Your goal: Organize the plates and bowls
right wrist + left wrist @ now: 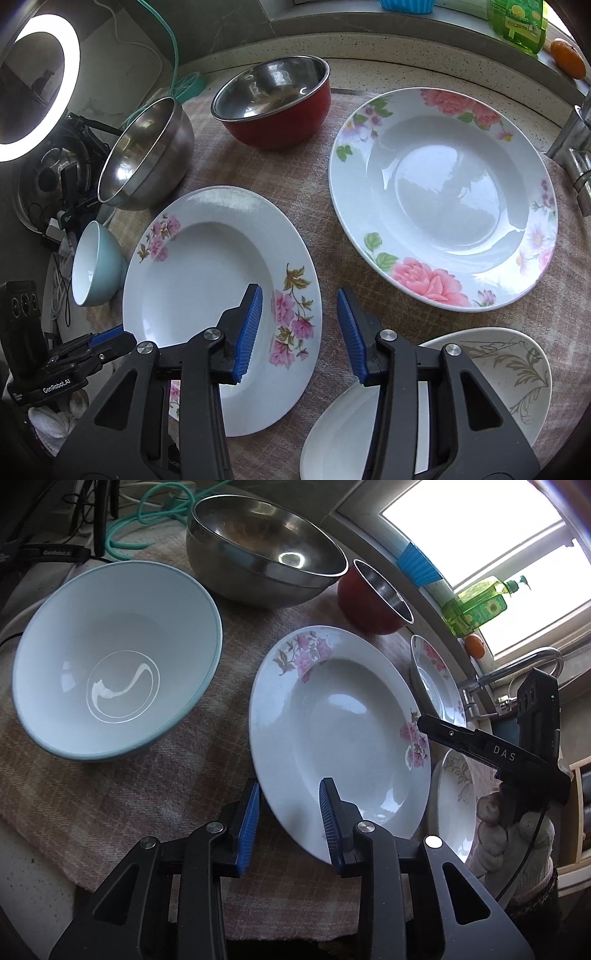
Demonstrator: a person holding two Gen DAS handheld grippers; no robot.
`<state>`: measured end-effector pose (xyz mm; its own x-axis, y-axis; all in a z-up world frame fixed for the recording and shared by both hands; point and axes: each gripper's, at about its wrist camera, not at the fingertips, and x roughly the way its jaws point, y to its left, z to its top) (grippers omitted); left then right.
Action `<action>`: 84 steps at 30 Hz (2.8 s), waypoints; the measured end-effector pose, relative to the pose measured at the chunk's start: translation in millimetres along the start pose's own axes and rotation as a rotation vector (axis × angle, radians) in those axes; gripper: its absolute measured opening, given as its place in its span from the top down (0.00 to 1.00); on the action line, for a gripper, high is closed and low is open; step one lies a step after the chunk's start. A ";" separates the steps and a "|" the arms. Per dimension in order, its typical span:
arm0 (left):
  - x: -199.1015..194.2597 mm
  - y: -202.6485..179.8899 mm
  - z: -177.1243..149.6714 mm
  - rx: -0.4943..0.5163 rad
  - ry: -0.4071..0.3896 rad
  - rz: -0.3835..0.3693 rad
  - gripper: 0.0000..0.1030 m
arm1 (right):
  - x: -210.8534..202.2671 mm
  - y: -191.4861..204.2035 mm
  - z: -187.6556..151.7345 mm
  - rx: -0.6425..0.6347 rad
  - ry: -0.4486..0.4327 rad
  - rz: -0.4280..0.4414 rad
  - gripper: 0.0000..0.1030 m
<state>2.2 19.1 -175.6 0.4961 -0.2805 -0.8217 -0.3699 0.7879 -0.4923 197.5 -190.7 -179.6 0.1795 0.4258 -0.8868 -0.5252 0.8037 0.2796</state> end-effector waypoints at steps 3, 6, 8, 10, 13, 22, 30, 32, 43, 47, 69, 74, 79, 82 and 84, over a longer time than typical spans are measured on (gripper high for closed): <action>2.5 0.2 1.0 0.001 0.003 0.004 0.73 | 4.6 -0.5 3.0 0.006 0.013 0.012 0.59; 4.5 1.0 1.5 0.001 0.007 0.007 0.76 | 7.2 -2.0 4.4 0.007 0.024 0.019 0.61; 5.2 1.6 2.1 0.002 0.009 0.010 0.77 | 11.9 -1.0 4.5 0.006 0.033 0.021 0.65; 5.6 1.9 2.4 0.005 0.010 0.013 0.77 | 14.6 -0.7 5.0 0.002 0.037 0.018 0.67; 5.6 0.9 2.4 0.014 0.010 0.017 0.77 | 15.3 -1.3 4.6 -0.005 0.038 0.013 0.70; 4.0 -4.8 1.0 0.057 0.009 0.045 0.77 | 14.2 -0.2 -0.2 -0.028 0.046 -0.001 0.70; -1.8 -3.0 -12.0 0.066 0.018 0.049 0.76 | 14.7 10.9 -7.2 -0.068 0.064 -0.012 0.70; -3.3 -2.3 -15.4 0.064 0.020 0.047 0.76 | 14.8 15.4 -9.6 -0.077 0.068 -0.016 0.70; -11.2 -2.3 -33.3 0.061 0.037 0.041 0.76 | 15.6 32.4 -23.2 -0.129 0.084 -0.041 0.69; -12.7 -1.8 -39.5 0.060 0.041 0.037 0.76 | 16.9 40.0 -24.1 -0.145 0.088 -0.048 0.69; -12.8 -1.6 -43.6 0.065 0.043 0.040 0.76 | 28.5 50.6 -24.5 -0.167 0.080 -0.078 0.69; -14.0 -4.6 -45.3 0.082 0.042 0.056 0.75 | 19.4 48.6 -24.5 -0.167 0.051 -0.076 0.69; -16.2 -7.0 -46.2 0.103 0.036 0.077 0.76 | 9.5 49.0 -23.2 -0.166 0.015 -0.069 0.58; -19.3 -6.6 -45.8 0.108 0.027 0.085 0.76 | 2.4 49.3 -22.6 -0.166 -0.006 -0.070 0.55; -22.6 -6.2 -45.8 0.113 0.017 0.093 0.76 | -4.1 48.2 -22.7 -0.162 -0.022 -0.069 0.54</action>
<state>-42.7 -4.5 -167.1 0.4500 -0.2114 -0.8676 -0.3223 0.8676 -0.3786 152.6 -163.2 -170.9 0.2371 0.3820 -0.8932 -0.6375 0.7550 0.1537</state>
